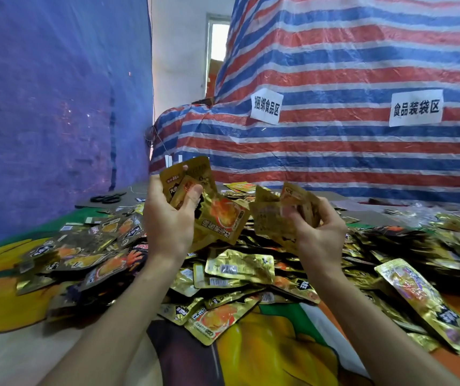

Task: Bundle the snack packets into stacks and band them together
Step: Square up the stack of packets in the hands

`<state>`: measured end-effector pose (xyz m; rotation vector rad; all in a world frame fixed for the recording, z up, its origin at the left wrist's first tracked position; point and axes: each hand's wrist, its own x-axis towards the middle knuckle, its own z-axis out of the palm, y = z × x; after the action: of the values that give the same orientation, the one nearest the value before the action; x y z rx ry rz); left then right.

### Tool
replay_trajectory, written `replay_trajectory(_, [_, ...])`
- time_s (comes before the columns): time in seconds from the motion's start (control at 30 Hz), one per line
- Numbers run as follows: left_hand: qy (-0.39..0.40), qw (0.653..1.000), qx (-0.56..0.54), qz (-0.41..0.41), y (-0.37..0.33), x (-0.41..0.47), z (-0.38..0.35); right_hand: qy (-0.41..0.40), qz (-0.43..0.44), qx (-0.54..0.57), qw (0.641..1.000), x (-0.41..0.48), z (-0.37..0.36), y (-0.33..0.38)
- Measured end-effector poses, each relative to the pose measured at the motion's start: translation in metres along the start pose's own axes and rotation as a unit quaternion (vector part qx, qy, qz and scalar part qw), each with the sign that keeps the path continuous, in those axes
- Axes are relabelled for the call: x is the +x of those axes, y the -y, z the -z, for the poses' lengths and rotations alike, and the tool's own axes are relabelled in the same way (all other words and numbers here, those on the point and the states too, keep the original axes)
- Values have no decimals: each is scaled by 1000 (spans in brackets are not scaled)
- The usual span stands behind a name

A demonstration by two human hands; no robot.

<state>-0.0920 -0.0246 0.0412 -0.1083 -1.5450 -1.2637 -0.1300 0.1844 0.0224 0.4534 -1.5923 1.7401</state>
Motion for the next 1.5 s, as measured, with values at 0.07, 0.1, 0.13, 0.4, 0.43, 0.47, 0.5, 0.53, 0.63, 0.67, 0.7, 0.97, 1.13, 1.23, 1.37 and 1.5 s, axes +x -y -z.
replay_trajectory(0.07, [13, 1000, -21, 7, 0, 0, 1, -2, 6, 26, 1000, 0, 0, 3])
replay_trajectory(0.1, [36, 998, -50, 14, 0, 0, 0, 1, 11, 30, 999, -1, 1, 4])
replay_trajectory(0.13, [67, 993, -94, 30, -1, -1, -1, 10, 15, 24, 1000, -1, 1, 6])
replay_trajectory(0.4, [159, 966, -181, 96, 6, -34, -30, 123, -25, 68, 990, -15, -8, 7])
replay_trajectory(0.43, [161, 965, -177, 103, 8, -38, -34, 124, -36, 83, 988, -17, -10, 6])
replay_trajectory(0.47, [159, 966, -173, 109, 9, -42, -37, 119, -50, 92, 987, -19, -12, 5])
replay_trajectory(0.5, [156, 967, -168, 109, 10, -44, -39, 109, -64, 95, 987, -20, -13, 3])
replay_trajectory(0.53, [158, 968, -161, 107, 11, -46, -40, 95, -79, 93, 988, -21, -14, 2])
replay_trajectory(0.63, [184, 968, -114, 123, 14, -53, -43, 50, -96, 58, 992, -21, -15, 0])
replay_trajectory(0.67, [188, 963, -115, 155, 13, -55, -43, 40, -93, 45, 994, -21, -14, 1])
replay_trajectory(0.7, [181, 953, -136, 200, 12, -58, -45, 34, -83, 38, 995, -20, -14, 2])
replay_trajectory(0.97, [244, 854, -185, 420, -2, -78, -48, -7, -54, -31, 998, -20, -13, 0])
replay_trajectory(1.13, [305, 936, 5, 175, 7, -80, -43, -11, -107, -8, 994, -22, -10, -4])
replay_trajectory(1.23, [308, 934, -56, 170, 6, -76, -39, -20, -229, -12, 973, -18, -9, -1])
replay_trajectory(1.37, [247, 945, -97, 191, 5, -71, -36, 47, -437, 32, 898, -13, 2, 7])
replay_trajectory(1.5, [173, 971, -47, 159, 8, -71, -38, 189, -345, -2, 920, -31, 3, 5])
